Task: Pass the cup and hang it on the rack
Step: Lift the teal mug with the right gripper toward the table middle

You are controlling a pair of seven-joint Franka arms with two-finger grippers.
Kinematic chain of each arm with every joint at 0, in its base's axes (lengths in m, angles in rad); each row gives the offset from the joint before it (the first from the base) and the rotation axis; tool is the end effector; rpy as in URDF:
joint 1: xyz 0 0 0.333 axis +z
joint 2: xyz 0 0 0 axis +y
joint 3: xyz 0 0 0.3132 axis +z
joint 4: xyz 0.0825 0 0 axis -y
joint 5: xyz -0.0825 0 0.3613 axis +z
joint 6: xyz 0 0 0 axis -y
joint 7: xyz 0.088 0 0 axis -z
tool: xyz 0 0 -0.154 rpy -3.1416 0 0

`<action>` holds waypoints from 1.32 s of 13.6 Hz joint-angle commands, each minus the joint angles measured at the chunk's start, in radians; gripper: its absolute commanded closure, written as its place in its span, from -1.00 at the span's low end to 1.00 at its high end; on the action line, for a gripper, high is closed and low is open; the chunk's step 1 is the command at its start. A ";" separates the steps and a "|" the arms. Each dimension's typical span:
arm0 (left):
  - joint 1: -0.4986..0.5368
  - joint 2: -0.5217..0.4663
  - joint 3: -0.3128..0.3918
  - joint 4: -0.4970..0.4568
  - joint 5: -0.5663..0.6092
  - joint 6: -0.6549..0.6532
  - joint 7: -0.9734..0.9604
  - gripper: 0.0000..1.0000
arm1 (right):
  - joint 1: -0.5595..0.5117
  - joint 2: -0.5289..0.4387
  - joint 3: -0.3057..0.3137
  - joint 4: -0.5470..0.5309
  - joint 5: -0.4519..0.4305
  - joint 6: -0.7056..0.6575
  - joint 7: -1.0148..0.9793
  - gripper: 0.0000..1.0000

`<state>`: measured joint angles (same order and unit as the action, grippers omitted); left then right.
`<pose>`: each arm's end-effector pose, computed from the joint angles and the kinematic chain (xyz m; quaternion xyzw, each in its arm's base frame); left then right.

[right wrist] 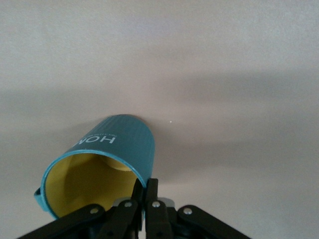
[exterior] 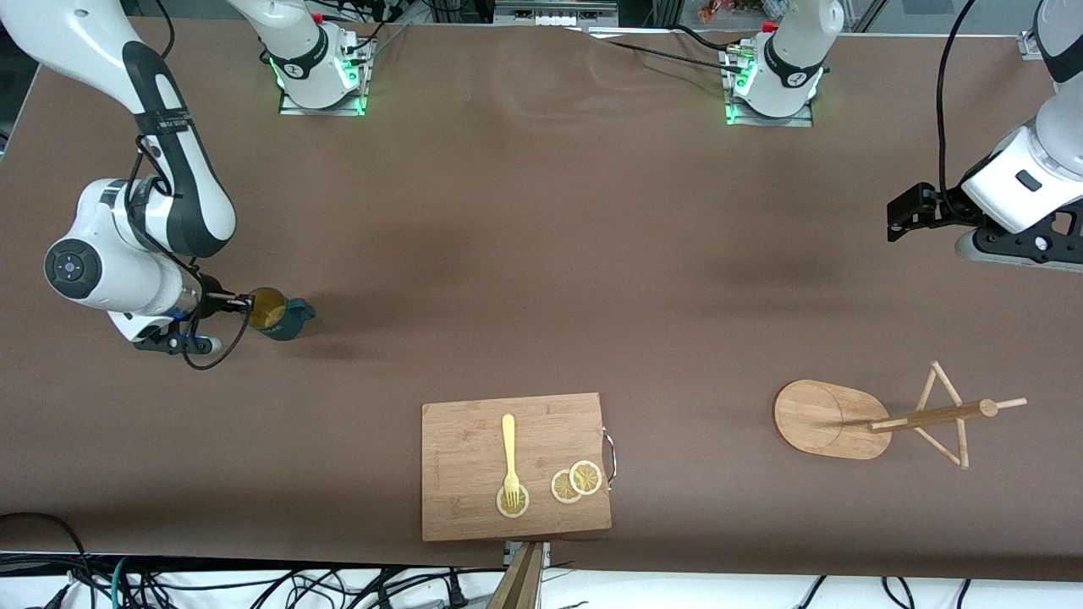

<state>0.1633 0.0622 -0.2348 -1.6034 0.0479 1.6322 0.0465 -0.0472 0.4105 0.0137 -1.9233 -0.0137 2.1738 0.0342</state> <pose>0.5511 -0.0292 0.5325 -0.9979 0.0607 0.0156 0.0168 0.5808 -0.0206 0.2312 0.9964 -0.0298 -0.0799 0.0026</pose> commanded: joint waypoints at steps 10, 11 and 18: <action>-0.001 -0.009 -0.017 0.019 0.026 0.005 0.016 -1.00 | 0.234 0.016 0.062 0.286 0.133 -0.144 0.295 1.00; 0.002 -0.009 -0.014 0.023 0.021 0.005 0.013 -1.00 | 0.284 0.034 0.060 0.318 0.133 -0.144 0.347 1.00; 0.010 -0.009 -0.015 0.037 0.012 -0.005 0.010 -1.00 | 0.640 0.227 0.060 0.593 0.129 -0.132 0.879 1.00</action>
<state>0.1683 0.0584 -0.2440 -1.5761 0.0479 1.6402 0.0465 0.5266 0.5489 0.0883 -1.4605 0.1092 2.0619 0.8172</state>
